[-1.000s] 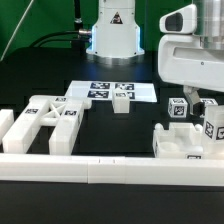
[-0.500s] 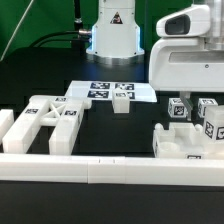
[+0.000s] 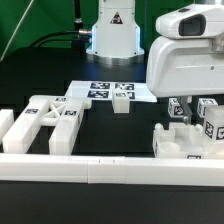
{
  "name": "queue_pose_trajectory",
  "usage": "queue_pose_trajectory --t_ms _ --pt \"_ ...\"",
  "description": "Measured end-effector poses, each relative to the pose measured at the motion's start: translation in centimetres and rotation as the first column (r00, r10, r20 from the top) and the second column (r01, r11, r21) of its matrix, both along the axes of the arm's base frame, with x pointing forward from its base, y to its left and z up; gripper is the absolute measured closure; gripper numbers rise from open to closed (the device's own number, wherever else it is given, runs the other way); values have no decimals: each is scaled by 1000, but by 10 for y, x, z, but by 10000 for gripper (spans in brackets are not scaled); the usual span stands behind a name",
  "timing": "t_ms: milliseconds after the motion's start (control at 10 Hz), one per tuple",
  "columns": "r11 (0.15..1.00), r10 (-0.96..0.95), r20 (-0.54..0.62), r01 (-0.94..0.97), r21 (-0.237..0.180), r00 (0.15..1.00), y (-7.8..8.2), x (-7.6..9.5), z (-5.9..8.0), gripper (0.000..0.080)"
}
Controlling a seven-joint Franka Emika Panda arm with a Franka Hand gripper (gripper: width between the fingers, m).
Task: Assemble chair
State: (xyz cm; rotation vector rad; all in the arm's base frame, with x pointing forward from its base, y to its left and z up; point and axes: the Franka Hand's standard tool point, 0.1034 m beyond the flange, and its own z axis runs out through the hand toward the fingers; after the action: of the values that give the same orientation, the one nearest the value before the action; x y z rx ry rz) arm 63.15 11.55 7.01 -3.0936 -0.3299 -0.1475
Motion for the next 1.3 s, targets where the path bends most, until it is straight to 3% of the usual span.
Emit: queue_pose_trajectory --t_ms 100,200,400,500,900,1200,1300 --pt "1000 0 0 0 0 1000 0 0 0 273" --pt "1000 -8 0 8 1 1000 0 0 0 273" --pt "1000 -24 -1 24 2 1000 0 0 0 512" --pt "1000 -25 -1 25 2 1000 0 0 0 512" --pt "925 -378 -17 378 42 926 4 -1 -1 512" --pt "760 -646 -29 646 66 763 6 -2 -2 512" --pt "671 -737 -44 738 75 675 6 -2 -1 512"
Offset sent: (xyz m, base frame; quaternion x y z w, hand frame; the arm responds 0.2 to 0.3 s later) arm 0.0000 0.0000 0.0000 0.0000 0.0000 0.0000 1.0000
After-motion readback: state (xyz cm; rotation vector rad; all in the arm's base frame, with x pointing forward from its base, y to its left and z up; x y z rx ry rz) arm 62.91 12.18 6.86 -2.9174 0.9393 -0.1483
